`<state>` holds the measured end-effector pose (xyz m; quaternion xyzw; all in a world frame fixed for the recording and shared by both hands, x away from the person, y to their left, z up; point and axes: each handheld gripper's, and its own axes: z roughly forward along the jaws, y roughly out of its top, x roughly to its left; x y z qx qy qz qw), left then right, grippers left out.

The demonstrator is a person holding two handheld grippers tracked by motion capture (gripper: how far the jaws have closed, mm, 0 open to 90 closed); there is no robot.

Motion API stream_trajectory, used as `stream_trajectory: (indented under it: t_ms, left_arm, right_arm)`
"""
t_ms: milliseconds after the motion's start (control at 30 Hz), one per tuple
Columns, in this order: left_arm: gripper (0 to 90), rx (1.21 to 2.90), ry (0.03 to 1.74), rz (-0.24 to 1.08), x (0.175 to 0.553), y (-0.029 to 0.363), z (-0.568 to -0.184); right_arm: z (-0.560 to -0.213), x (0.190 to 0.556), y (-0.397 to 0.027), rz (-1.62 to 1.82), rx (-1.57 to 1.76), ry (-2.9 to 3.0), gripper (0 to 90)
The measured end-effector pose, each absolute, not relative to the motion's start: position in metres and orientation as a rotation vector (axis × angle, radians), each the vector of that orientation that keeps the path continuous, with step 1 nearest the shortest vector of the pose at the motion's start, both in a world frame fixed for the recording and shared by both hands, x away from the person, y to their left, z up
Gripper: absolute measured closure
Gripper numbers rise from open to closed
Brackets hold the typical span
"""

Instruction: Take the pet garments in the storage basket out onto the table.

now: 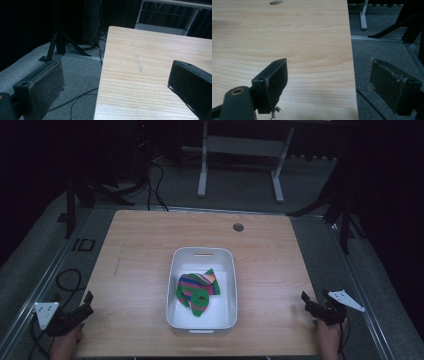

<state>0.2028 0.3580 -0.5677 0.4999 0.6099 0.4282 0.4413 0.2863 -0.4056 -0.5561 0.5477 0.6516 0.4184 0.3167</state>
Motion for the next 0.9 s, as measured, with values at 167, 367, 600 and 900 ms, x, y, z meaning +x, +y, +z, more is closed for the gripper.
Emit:
stream_trajectory:
  t_ms: [167,367,600,900]
  left_arm:
    - [0.9,1.241,1.514,1.066,0.203,0.357,-0.568]
    - [0.9,1.242,1.513,1.065,0.203,0.358,-0.568]
    - [0.9,1.243,1.511,1.063,0.203,0.358,-0.568]
    - [0.9,1.242,1.512,1.063,0.203,0.358,-0.568]
  right_arm:
    - [-0.556,0.288,-0.406,1.098,1.452,1.730,14.9]
    - [-0.557,0.291,-0.404,1.074,1.456,1.769,13.4]
    - [-0.557,0.294,-0.403,1.091,1.427,1.852,13.4]
    - [-0.555,0.304,-0.403,1.152,1.339,2.170,14.4]
